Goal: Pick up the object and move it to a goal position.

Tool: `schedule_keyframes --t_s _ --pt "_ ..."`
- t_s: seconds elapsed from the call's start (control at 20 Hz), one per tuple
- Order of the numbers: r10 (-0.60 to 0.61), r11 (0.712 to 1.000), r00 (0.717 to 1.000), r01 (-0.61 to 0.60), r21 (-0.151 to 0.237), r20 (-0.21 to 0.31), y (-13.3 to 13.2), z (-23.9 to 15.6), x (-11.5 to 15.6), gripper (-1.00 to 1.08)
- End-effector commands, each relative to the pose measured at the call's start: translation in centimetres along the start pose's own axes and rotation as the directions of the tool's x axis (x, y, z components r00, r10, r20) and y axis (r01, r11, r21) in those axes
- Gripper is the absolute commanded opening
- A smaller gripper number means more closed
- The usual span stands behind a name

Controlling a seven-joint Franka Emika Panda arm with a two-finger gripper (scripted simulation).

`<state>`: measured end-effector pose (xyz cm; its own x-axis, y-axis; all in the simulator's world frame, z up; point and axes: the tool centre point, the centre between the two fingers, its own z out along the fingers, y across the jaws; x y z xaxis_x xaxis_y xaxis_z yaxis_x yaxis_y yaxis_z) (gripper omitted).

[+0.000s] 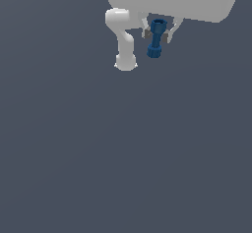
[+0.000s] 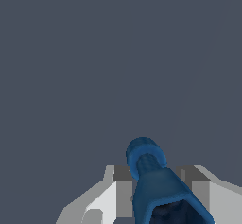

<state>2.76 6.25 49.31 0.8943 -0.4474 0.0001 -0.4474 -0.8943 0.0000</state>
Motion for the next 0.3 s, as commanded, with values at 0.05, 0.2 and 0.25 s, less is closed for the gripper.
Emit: schedule_keyframes --t_s 0.05,0.2,0.25 --pt "0.0 1.0 1.0 0.0 0.0 0.0 -0.1 -0.43 0.12 -1.0" --pt "0.0 1.0 1.0 0.0 0.0 0.0 -0.13 -0.56 0.16 -1.0" --pt "0.0 1.0 1.0 0.0 0.0 0.0 -0.13 -0.57 0.16 -1.0"
